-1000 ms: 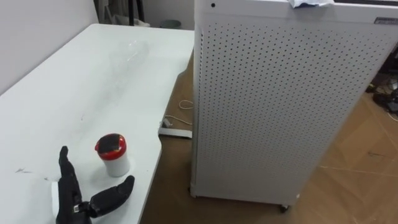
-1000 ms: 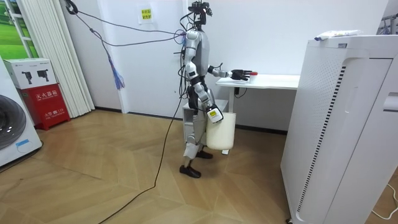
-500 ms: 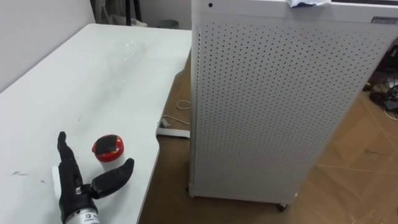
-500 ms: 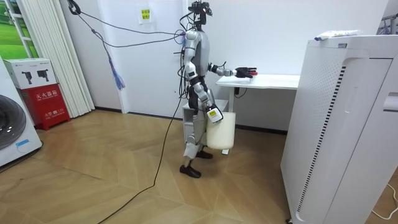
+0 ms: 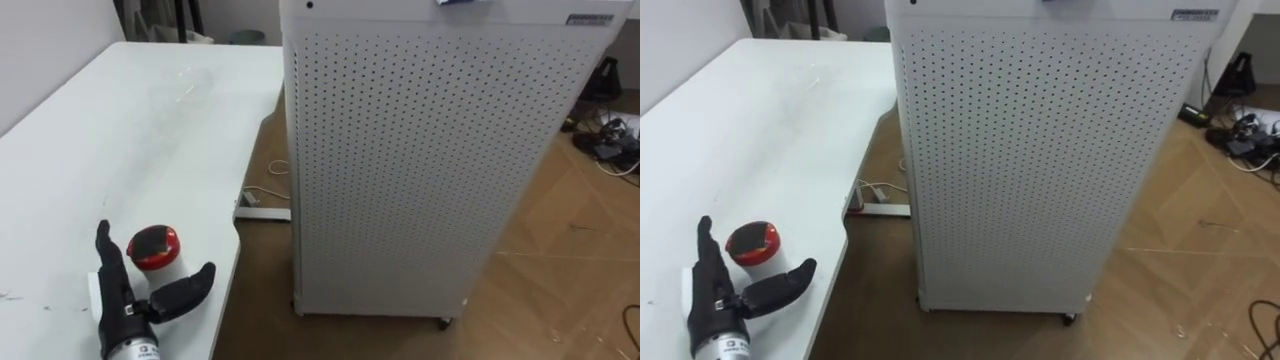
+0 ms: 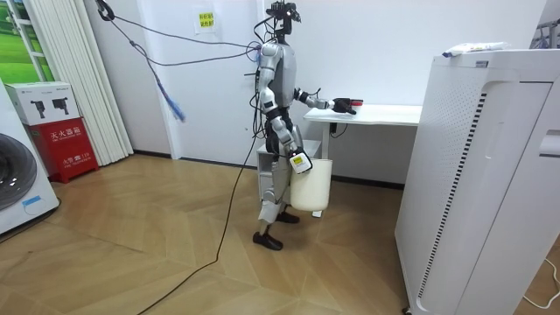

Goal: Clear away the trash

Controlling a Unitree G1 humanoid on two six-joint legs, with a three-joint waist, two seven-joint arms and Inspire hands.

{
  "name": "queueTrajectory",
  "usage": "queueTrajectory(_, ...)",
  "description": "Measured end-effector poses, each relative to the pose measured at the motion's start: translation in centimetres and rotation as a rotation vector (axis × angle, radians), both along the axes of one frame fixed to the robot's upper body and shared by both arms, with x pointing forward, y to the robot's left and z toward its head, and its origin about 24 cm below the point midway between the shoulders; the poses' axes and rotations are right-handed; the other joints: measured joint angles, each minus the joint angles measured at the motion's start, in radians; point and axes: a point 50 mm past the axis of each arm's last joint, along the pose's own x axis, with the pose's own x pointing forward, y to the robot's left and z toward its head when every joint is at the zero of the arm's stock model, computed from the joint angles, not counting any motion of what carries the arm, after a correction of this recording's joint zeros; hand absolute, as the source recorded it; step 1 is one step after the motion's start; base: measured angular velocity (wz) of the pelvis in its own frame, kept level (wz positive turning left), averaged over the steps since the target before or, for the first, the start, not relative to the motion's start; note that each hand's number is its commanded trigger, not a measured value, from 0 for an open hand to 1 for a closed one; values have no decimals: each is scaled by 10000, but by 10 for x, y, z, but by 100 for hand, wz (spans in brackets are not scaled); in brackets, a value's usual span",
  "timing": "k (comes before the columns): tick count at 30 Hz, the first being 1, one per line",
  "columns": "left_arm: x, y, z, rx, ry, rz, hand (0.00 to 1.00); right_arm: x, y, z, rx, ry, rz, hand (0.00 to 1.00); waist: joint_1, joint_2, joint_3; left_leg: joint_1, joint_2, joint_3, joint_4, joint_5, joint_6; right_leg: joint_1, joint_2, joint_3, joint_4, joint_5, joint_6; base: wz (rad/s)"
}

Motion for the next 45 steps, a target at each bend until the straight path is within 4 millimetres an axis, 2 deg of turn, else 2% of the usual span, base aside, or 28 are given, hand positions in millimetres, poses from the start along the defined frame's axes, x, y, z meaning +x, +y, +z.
queueTrajectory(1,0,0,0,4,6,-1,100,0,0,0,5,5,3,100,0,-4,-3,0,0,2,0,0,0,-1,0,1,0,0,0,0)
queueTrajectory(8,12,6,3,84,65,271,100,-1,0,-1,-33,188,4,100,7,-16,-22,4,9,39,18,0,0,9,3,13,-1,0,-1,0)
queueTrajectory(14,12,9,1,81,179,474,100,-1,0,-1,-6,187,24,100,-79,-44,-46,7,9,53,41,1,1,26,0,21,0,0,-1,0)
queueTrajectory(18,16,12,1,-629,170,873,100,1,0,0,-5,148,34,100,-211,-44,-46,7,7,41,33,1,1,25,0,23,0,0,-1,0)
queueTrajectory(31,21,11,4,-877,4,963,100,3,0,0,-8,82,46,100,-237,-38,-46,-187,16,44,80,1,1,-139,11,23,-2,1,-1,0)
queueTrajectory(34,23,5,5,-1044,-16,571,100,3,1,0,40,85,84,100,-251,-29,-50,-163,13,89,68,2,3,-140,6,87,-10,1,-2,-4)
queueTrajectory(38,28,-16,7,-1208,-113,-368,100,10,6,1,65,-26,360,100,-274,-31,-48,-203,32,243,65,2,4,-167,-5,151,-2,2,-2,-6)
queueTrajectory(43,38,-43,35,-1761,-1396,-1774,100,20,8,3,-93,-208,340,100,-211,-33,-38,-512,64,304,124,4,8,-641,-11,248,201,1,-1,-6)
queueTrajectory(45,41,-56,55,-1827,-2244,-2710,100,25,6,5,-198,-365,304,100,-210,-13,-25,-623,81,365,180,4,8,-809,-24,314,351,1,-1,-10)
